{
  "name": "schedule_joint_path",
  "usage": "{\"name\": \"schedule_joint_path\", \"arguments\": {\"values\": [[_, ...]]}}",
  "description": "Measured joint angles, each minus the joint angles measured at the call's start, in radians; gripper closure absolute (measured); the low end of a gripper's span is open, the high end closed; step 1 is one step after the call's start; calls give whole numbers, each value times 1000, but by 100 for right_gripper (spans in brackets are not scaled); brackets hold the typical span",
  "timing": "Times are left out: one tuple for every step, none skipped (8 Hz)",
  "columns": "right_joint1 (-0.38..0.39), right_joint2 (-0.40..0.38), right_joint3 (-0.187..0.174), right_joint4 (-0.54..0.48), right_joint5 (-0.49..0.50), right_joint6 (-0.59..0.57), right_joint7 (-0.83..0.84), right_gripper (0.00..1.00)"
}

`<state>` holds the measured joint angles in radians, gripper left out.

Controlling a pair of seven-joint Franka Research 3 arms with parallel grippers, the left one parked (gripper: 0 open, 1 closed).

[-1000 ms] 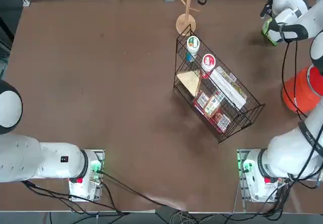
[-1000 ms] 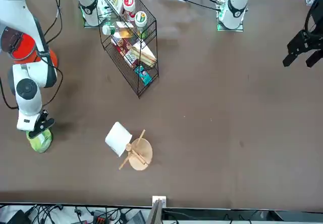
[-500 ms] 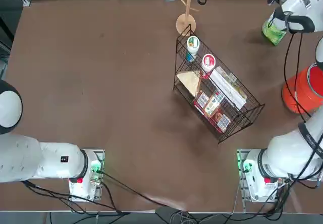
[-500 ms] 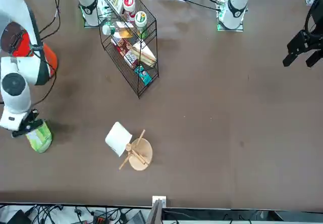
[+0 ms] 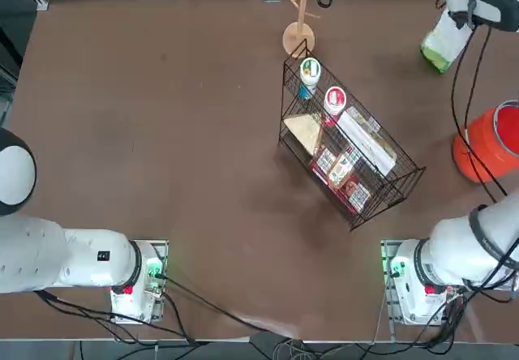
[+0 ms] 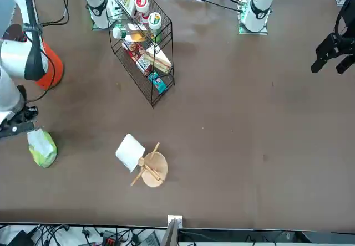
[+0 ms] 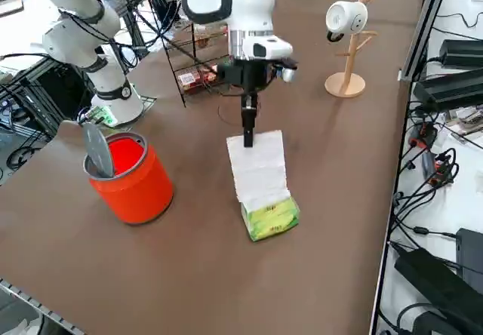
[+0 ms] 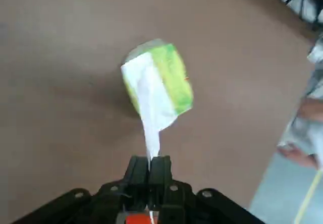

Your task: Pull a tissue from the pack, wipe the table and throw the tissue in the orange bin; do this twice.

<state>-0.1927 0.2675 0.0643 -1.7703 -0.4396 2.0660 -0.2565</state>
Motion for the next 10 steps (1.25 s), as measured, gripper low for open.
{"name": "schedule_joint_path", "arguments": {"values": [[1, -30, 13, 27, 82, -107, 2, 99], [2, -53, 29, 56, 174, -215, 28, 99], [8, -73, 44, 68, 261, -295, 88, 99], [27, -86, 60, 66, 324, -340, 191, 99], [65, -92, 69, 55, 365, -358, 325, 99], [117, -97, 74, 27, 389, -350, 466, 99], [160, -105, 77, -17, 414, -314, 575, 99], [183, -122, 78, -80, 443, -254, 641, 99], [194, -145, 77, -150, 470, -192, 682, 99], [211, -164, 77, -215, 485, -131, 732, 99]]}}
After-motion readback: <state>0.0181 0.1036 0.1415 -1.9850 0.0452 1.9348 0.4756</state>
